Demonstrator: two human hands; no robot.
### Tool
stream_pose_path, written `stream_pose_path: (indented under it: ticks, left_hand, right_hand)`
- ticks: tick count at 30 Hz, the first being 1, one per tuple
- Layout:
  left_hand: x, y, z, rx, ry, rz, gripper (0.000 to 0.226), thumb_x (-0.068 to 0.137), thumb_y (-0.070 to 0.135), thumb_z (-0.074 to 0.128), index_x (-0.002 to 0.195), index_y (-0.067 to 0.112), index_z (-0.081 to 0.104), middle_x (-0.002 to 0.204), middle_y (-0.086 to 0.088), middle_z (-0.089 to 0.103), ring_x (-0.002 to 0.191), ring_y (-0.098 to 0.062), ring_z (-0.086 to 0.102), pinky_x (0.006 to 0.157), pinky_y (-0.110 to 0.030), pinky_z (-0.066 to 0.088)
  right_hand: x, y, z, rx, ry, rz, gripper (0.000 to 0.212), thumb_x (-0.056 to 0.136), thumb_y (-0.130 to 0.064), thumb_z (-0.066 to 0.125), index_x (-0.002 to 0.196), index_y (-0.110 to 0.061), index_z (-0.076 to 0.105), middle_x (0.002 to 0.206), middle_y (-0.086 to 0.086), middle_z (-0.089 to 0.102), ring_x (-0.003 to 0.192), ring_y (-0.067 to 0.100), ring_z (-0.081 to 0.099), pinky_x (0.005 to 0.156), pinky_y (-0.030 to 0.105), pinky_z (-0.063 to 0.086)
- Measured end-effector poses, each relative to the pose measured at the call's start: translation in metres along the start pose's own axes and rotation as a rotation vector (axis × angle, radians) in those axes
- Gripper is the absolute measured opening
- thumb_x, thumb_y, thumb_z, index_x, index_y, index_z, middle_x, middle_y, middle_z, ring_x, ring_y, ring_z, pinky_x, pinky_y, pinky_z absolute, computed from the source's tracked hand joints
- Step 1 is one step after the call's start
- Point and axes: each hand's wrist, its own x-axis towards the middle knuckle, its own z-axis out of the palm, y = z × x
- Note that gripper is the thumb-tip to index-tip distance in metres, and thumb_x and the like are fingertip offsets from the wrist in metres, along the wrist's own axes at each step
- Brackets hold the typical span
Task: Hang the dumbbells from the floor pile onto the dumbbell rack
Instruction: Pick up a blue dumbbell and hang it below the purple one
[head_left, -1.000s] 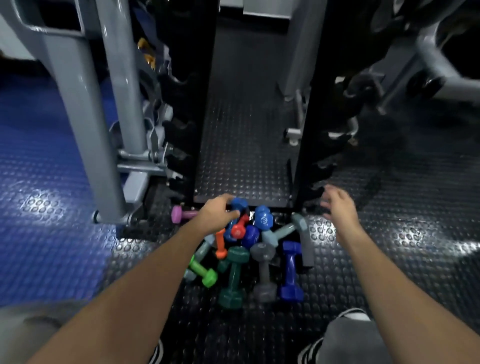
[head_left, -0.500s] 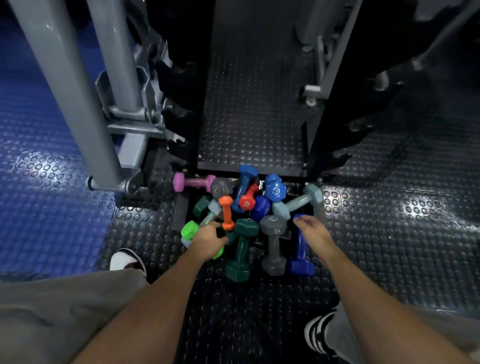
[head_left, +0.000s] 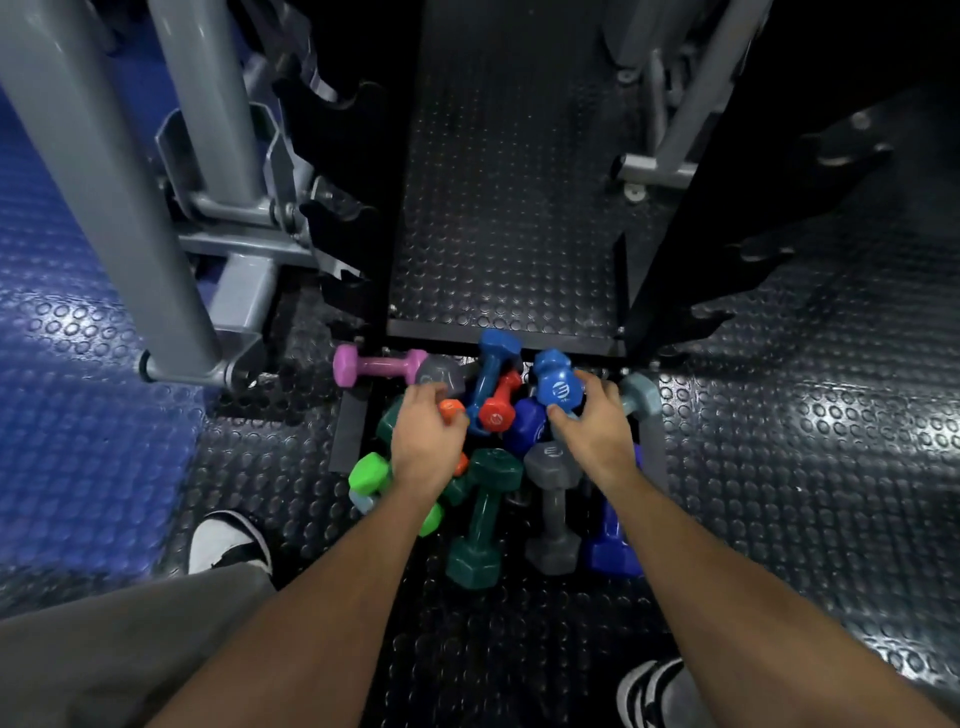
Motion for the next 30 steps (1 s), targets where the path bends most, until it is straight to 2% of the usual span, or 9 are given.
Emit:
stream_pose_path:
  ticks: [4, 9, 11, 14, 18, 21, 24, 27, 30]
  left_hand:
    - [0.035, 0.016, 0.017, 0.013, -0.016, 0.094, 0.037, 0.088, 0.017, 0.066, 0.125, 0.013, 0.063, 0.124, -0.005, 0.061, 0.113, -0.022, 0.058, 0.097, -0.04, 0.05]
    - [0.084, 0.023, 0.036, 0.198, -0.106, 0.226, 0.053, 0.089, 0.018, 0.063, 0.141, 0.015, 0.054, 0.143, -0.009, 0.053, 0.129, -0.029, 0.052, 0.109, -0.048, 0.045]
    - [0.108, 0.028, 0.043, 0.252, -0.161, 0.281, 0.059, 0.092, 0.017, 0.062, 0.149, 0.016, 0.047, 0.155, -0.011, 0.044, 0.14, -0.03, 0.045, 0.115, -0.047, 0.041]
    - [0.132, 0.035, 0.055, 0.33, -0.351, 0.351, 0.068, 0.099, 0.017, 0.057, 0.161, 0.024, 0.028, 0.17, -0.011, 0.018, 0.154, -0.029, 0.026, 0.125, -0.039, 0.026]
    - [0.141, 0.032, 0.078, 0.594, -0.54, 0.464, 0.066, 0.102, 0.01, 0.05, 0.161, 0.025, 0.026, 0.171, -0.007, 0.01, 0.157, -0.033, 0.012, 0.125, -0.045, 0.026]
    - [0.135, 0.01, 0.084, 0.681, -0.515, 0.514, 0.082, 0.096, 0.005, 0.052, 0.164, 0.028, 0.011, 0.172, -0.001, -0.007, 0.158, -0.03, -0.007, 0.118, -0.049, 0.037]
    - [0.132, -0.001, 0.082, 0.699, -0.503, 0.554, 0.085, 0.098, 0.012, 0.051, 0.164, 0.031, -0.001, 0.17, 0.001, -0.017, 0.157, -0.025, -0.017, 0.11, -0.052, 0.045]
    - [0.13, 0.004, 0.079, 0.703, -0.52, 0.53, 0.083, 0.099, 0.014, 0.047, 0.164, 0.031, -0.003, 0.17, 0.001, -0.021, 0.156, -0.024, -0.021, 0.113, -0.052, 0.042]
    - [0.13, 0.006, 0.079, 0.707, -0.53, 0.514, 0.088, 0.097, 0.011, 0.05, 0.163, 0.033, -0.004, 0.168, 0.003, -0.025, 0.155, -0.023, -0.023, 0.112, -0.052, 0.041]
  right_hand:
    - [0.035, -0.005, 0.007, -0.165, -0.064, -0.074, 0.076, 0.086, -0.028, 0.075, 0.153, -0.031, 0.04, 0.147, 0.014, 0.042, 0.128, 0.035, 0.05, 0.103, 0.046, 0.05]
    - [0.064, 0.0, 0.017, -0.306, -0.215, -0.105, 0.08, 0.084, -0.024, 0.078, 0.154, -0.034, 0.041, 0.144, 0.013, 0.044, 0.125, 0.037, 0.051, 0.104, 0.041, 0.048]
    - [0.071, 0.004, 0.021, -0.34, -0.216, -0.108, 0.074, 0.085, -0.026, 0.079, 0.151, -0.03, 0.046, 0.143, 0.012, 0.046, 0.124, 0.035, 0.051, 0.105, 0.04, 0.045]
    - [0.075, 0.009, 0.025, -0.359, -0.199, -0.136, 0.071, 0.087, -0.025, 0.078, 0.15, -0.029, 0.047, 0.141, 0.008, 0.047, 0.124, 0.032, 0.051, 0.104, 0.039, 0.045]
    - [0.08, 0.013, 0.022, -0.377, -0.228, -0.157, 0.073, 0.088, -0.027, 0.077, 0.153, -0.03, 0.042, 0.141, 0.007, 0.045, 0.123, 0.032, 0.053, 0.103, 0.04, 0.046]
    - [0.082, 0.015, 0.019, -0.321, -0.26, -0.156, 0.067, 0.086, -0.032, 0.077, 0.146, -0.032, 0.048, 0.131, 0.009, 0.049, 0.113, 0.031, 0.06, 0.096, 0.037, 0.048]
    - [0.08, 0.014, 0.018, -0.197, -0.275, -0.096, 0.066, 0.08, -0.041, 0.081, 0.139, -0.033, 0.053, 0.119, 0.008, 0.05, 0.102, 0.028, 0.06, 0.087, 0.028, 0.044]
    - [0.083, 0.01, 0.019, -0.155, -0.271, -0.053, 0.059, 0.073, -0.045, 0.086, 0.123, -0.03, 0.058, 0.109, 0.006, 0.058, 0.091, 0.022, 0.059, 0.08, 0.026, 0.041]
    - [0.09, 0.006, 0.012, -0.066, -0.257, 0.024, 0.045, 0.069, -0.038, 0.089, 0.103, -0.026, 0.062, 0.088, -0.003, 0.065, 0.077, 0.018, 0.063, 0.066, 0.025, 0.044]
